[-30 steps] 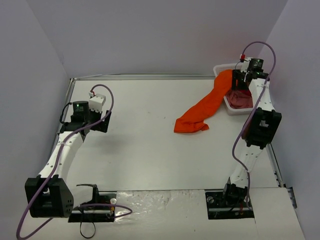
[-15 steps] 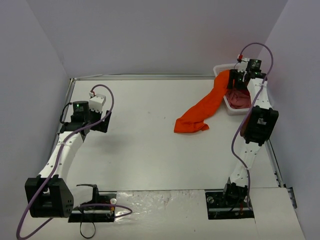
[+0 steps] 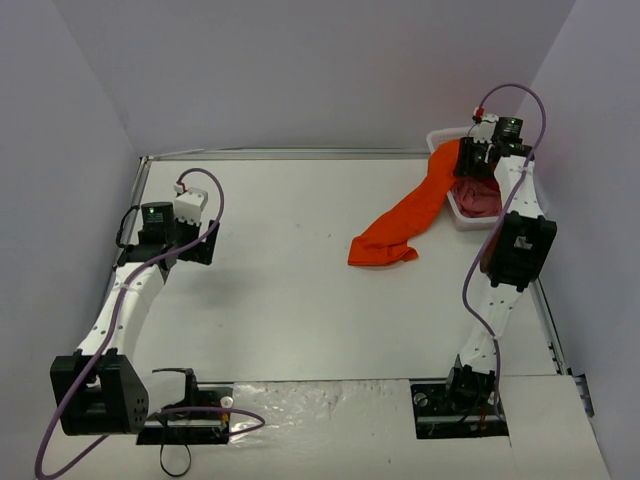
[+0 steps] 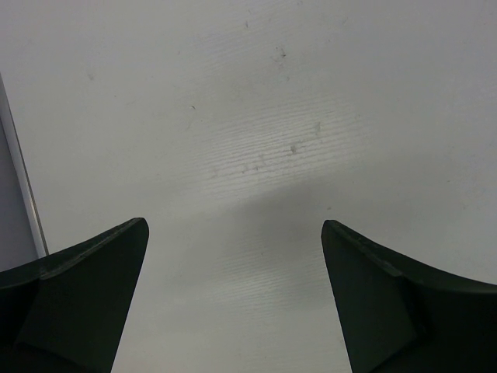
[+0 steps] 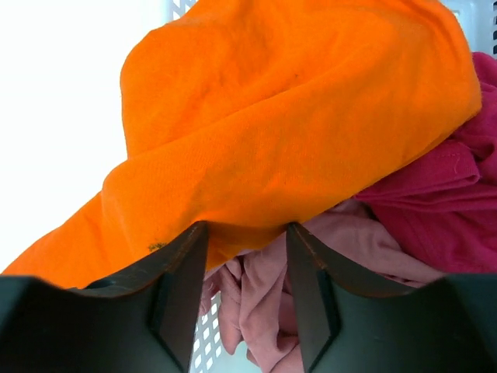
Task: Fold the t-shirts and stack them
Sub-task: Move the tshirt to the center of the board
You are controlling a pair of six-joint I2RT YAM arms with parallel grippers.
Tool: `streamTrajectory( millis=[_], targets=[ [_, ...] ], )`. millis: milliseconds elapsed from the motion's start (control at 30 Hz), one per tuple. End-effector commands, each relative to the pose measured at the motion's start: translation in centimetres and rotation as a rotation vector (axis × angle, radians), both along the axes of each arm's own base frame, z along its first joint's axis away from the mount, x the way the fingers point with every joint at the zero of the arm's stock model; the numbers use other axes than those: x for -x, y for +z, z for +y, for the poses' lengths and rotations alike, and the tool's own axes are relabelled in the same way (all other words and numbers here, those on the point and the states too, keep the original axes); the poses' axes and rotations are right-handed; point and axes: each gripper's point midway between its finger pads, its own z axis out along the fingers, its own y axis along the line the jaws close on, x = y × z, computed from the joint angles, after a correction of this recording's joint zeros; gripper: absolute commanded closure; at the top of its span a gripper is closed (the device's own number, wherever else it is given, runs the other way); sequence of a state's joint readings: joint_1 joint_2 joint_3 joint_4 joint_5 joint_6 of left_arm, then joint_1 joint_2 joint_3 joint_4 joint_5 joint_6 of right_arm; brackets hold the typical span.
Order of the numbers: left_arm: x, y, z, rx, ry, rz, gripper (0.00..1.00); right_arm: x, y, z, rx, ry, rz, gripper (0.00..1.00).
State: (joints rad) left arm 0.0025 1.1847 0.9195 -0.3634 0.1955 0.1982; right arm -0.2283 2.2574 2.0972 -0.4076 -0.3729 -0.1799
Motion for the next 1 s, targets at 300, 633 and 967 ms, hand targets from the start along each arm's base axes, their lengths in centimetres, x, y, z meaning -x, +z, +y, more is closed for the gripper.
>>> streamTrajectory(
  millis=[300,633,967],
  targets=[
    [-0.3,0.4,0.5,0.017,0.009,-0.009,0.06,-1.3,1.0,0.6,-0.029,0.03,-0.048,0.73],
    [-0.1,0.7,0.7,0.025,0.013,-0.014,0.06,-0.9,1.3,0.7,-0.024,0.032,-0.049,0.98],
    [-0.2,0.6,0.5,0.035,0.005,-0.012,0.06,0.1,8.2,0.6,0.033,0.033,-0.164,1.0]
  ],
)
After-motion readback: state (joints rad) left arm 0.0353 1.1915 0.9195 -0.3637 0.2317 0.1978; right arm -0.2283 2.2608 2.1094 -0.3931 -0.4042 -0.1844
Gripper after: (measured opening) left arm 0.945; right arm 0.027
